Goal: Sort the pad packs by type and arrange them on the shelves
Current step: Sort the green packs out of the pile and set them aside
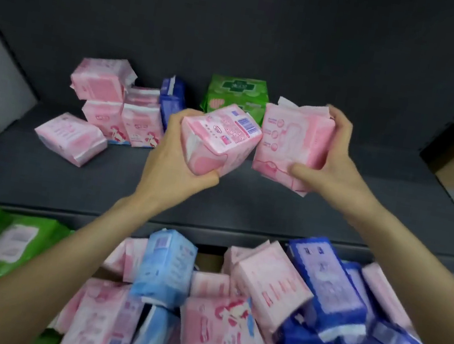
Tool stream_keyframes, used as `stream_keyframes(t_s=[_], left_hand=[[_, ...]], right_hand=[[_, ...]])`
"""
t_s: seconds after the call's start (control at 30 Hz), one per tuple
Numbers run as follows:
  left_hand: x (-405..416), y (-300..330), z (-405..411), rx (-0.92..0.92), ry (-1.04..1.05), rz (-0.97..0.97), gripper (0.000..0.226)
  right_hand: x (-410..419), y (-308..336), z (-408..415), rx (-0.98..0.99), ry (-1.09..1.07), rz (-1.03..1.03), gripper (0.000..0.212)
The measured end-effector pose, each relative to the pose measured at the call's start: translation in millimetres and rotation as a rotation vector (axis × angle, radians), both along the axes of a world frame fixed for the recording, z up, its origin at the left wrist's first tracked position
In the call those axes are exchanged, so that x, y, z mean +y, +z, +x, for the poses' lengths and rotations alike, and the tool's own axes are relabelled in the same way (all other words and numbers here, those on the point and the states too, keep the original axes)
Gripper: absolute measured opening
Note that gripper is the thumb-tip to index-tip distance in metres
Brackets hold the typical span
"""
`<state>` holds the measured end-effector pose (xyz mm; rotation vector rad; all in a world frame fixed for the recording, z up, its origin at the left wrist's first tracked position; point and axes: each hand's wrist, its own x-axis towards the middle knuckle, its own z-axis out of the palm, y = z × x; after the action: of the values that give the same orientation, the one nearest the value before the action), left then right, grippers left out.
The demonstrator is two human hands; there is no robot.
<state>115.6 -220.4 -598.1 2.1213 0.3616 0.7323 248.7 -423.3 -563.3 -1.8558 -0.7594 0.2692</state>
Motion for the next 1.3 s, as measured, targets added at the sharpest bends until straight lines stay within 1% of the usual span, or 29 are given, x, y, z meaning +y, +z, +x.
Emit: stream_keyframes(t_s=[0.07, 0.13, 0.2, 0.3, 0.37, 0.43, 0.47, 0.53, 0.6, 0.73, 0.83, 0.9, 1.0, 1.07, 1.1, 1.17, 1.23, 1.3], left_hand=[[-35.2, -0.2, -12.3, 0.071, -0.040, -0.032, 0.076], [-66.3, -0.5, -20.0, 0.149, -0.082, -0.030, 0.075], [-90.5, 4.9, -23.1, 0.209, -0.118, 0.022, 0.073], [-121.4, 16.2, -26.0, 0.330, -0.166, 0.160, 0.072], [-130.8, 18.3, -33.8, 0.379, -0.168, 0.193, 0.076], [-134.0, 11.6, -49.9, 0.409, -0.107, 0.148, 0.079], [-131.6, 5.5, -59.0, 0.425, -0.067, 0.114, 0.078], [-122.7, -6.1, -80.0, 0.459, 0.019, 0.043, 0.073], [-115.0, -12.4, -99.0, 0.478, 0.088, -0.043, 0.077], [-103.1, -23.5, -134.8, 0.428, 0.215, -0.237, 0.079], [-109.6, -28.0, -148.2, 0.409, 0.214, -0.357, 0.082], [-120.0, -25.2, -150.9, 0.437, 0.140, -0.414, 0.081], [-128.8, -22.3, -151.8, 0.559, -0.081, -0.420, 0.065], [-135.4, -22.4, -146.0, 0.673, -0.235, -0.365, 0.059], [-142.7, -25.7, -140.0, 0.729, -0.305, -0.290, 0.057], [-160.4, -33.1, -129.3, 0.795, -0.457, -0.067, 0.053], [-178.4, -40.8, -120.4, 0.842, -0.614, 0.146, 0.063], [-193.0, -53.1, -114.8, 0.882, -0.759, 0.289, 0.074]], right_hand=[[-35.4, -8.9, -17.4, 0.086, -0.046, 0.036, 0.085], [-69.0, -20.9, -30.1, 0.160, -0.136, 0.037, 0.082], [-101.6, -28.3, -31.7, 0.216, -0.186, 0.015, 0.079], [-152.8, -30.3, -31.2, 0.301, -0.160, -0.022, 0.069], [-175.2, -35.0, -32.5, 0.292, -0.103, -0.095, 0.071], [-184.7, -41.5, -39.7, 0.315, -0.027, -0.136, 0.074], [-184.0, -45.2, -43.9, 0.333, 0.009, -0.141, 0.073], [-172.3, -55.5, -52.6, 0.362, 0.091, -0.164, 0.063], [-154.7, -66.1, -60.5, 0.353, 0.162, -0.194, 0.057], [-120.3, -82.1, -73.8, 0.396, 0.255, -0.190, 0.052], [-115.3, -89.8, -80.2, 0.385, 0.348, -0.228, 0.052], [-125.0, -87.3, -79.2, 0.332, 0.458, -0.294, 0.052], [-157.3, -78.6, -68.9, 0.261, 0.626, -0.414, 0.050], [-178.0, -75.2, -60.8, 0.227, 0.645, -0.473, 0.047], [-187.2, -77.2, -57.6, 0.198, 0.630, -0.515, 0.046], [-200.6, -84.6, -56.7, 0.107, 0.604, -0.655, 0.046], [-211.3, -94.7, -61.7, 0.025, 0.586, -0.782, 0.052], [-223.9, -104.1, -66.0, 0.011, 0.530, -0.802, 0.057]])
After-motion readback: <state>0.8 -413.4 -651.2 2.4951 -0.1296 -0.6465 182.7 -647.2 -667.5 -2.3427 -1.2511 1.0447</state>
